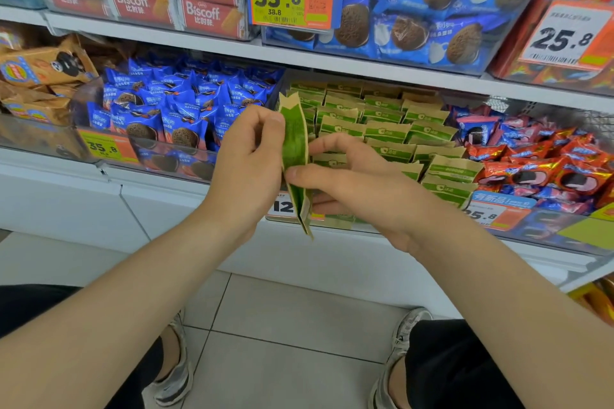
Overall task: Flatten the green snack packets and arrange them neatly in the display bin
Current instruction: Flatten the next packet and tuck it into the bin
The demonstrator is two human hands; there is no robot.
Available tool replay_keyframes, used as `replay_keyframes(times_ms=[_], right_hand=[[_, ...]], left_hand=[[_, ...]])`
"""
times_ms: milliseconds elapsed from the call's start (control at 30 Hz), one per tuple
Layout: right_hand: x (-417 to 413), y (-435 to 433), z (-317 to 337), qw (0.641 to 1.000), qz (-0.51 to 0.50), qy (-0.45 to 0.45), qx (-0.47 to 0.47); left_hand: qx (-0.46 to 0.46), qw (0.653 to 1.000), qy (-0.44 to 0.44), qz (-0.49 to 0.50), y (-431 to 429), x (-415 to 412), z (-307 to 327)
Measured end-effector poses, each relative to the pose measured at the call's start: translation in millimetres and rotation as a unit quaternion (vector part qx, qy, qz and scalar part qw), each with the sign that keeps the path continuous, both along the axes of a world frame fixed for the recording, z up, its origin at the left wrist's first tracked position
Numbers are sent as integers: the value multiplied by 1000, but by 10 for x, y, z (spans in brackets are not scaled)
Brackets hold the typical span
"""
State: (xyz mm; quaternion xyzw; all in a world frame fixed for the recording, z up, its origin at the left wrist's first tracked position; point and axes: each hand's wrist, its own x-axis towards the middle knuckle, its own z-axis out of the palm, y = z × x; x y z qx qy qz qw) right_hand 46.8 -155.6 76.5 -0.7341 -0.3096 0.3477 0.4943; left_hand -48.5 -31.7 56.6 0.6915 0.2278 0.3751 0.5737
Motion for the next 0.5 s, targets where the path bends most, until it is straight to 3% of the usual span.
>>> replay_keyframes(times_ms=[167,233,367,500], right_hand=[[-22,14,6,993,-65,0,94],[-6,47,-26,987,-89,-49,124],[43,40,-57,970,-114,-175,123],[111,42,-103,964,-147,-188,118]], left_hand=[[-36,998,-32,-37,-20,-25,64],[-27,997,-10,-67,-35,-47,63],[7,994,11,-110,-143,-92,34],[-12,990,17,-136,-169,-112,25]])
